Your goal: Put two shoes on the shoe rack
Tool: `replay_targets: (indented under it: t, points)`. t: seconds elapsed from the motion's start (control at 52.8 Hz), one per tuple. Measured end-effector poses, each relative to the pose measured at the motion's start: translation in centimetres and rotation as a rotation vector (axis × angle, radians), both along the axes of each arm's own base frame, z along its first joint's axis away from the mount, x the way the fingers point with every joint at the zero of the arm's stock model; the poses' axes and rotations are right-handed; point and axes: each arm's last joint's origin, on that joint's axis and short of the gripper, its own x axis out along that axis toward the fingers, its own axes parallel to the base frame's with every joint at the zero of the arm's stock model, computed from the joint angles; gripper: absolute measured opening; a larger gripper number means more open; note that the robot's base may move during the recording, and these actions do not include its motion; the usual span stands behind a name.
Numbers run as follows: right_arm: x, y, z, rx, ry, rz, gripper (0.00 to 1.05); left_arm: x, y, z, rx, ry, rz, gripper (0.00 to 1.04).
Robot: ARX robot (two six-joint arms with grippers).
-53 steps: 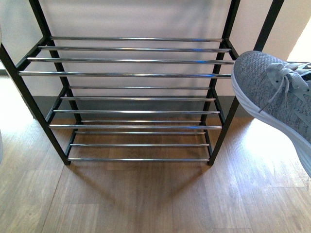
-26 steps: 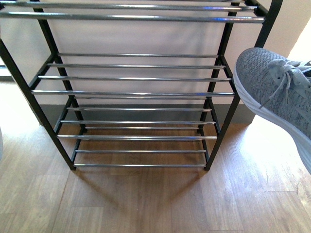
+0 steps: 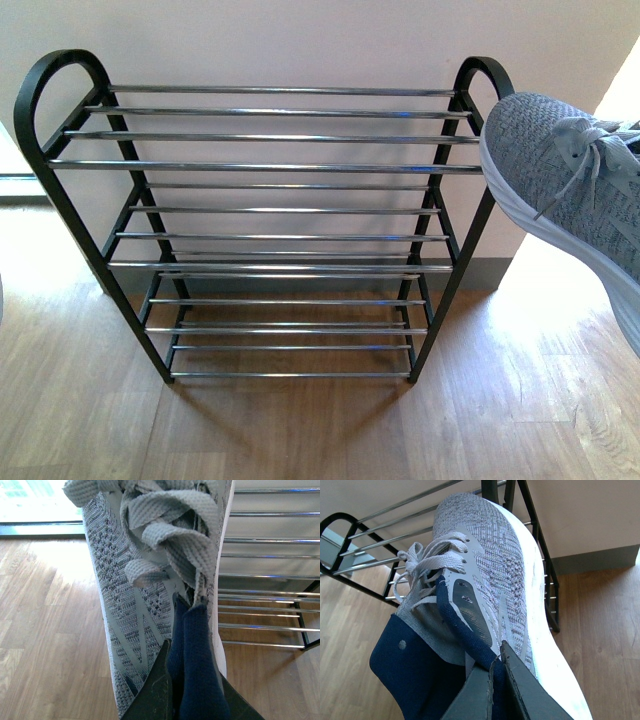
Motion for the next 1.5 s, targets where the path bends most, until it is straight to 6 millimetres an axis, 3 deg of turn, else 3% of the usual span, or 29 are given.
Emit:
replay_targets:
  t: [0.152,0.265,0.436,0.625,0.796,1.08,1.497]
  points:
    - [0.1,0.0,-0.1,-0.017,-0.022,-0.014,0.01,0.0,0.0,0.0,0.000,0.000,0.000,0.03]
    - [-0.1,0.3,-0.1,-0.121,-0.210,-0.064,0.01,0.0,0.0,0.0,0.000,0.000,0.000,0.03]
    - [1.0,1.2,3.4,-0.160,-0.340,-0.087,0.01,0.0,0.0,0.0,0.000,0.000,-0.001,0.03]
    - [5.5,4.8,7.3,-0.086,-0.286,-0.057,0.01,0.0,0.0,0.0,0.000,0.000,-0.001,0.03]
    - [9.7,8.0,8.6,-0.030,-0.202,-0.063,0.01,0.0,0.0,0.0,0.000,0.000,0.000,0.03]
    - [14.1,11.1,7.5,0.022,-0.078,-0.119,0.01,0.0,0.0,0.0,0.000,0.000,0.000,0.03]
    - [18.6,12.2,4.1,0.023,0.015,-0.223,0.01,0.0,0.0,0.0,0.000,0.000,0.000,0.03]
